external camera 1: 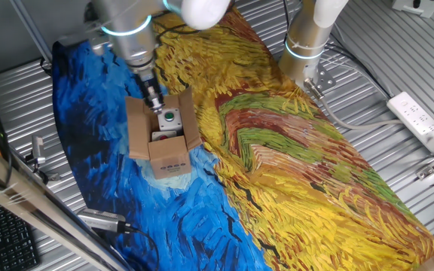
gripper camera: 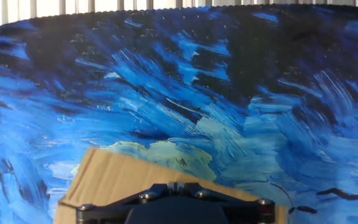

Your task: Open a box

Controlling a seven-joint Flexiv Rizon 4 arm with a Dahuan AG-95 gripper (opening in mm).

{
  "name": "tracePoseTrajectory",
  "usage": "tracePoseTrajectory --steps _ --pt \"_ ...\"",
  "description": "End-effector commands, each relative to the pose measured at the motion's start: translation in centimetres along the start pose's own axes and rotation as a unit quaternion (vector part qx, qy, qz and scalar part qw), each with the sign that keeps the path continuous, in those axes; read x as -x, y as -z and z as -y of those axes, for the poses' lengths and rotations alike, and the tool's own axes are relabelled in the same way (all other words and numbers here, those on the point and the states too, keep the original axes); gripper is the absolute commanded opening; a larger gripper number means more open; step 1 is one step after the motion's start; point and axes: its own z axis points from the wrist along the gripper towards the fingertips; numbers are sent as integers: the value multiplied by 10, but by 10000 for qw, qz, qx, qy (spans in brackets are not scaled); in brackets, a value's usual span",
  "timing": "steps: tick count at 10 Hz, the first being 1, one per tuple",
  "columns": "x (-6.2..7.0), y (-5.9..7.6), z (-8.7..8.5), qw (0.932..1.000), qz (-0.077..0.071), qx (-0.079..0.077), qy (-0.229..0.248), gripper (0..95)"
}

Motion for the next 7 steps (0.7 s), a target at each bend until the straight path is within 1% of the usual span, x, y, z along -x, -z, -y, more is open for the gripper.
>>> tracePoseTrajectory --steps 1,3,5,7 --pt "-5 -6 0 9999 -11 22 -146 0" --pt "-5 -7 0 9995 -32 76 -298 0" --pt "-4 -9 -1 9991 -7 43 -411 0" --pt "-4 -9 -2 9992 -21 9 -411 0"
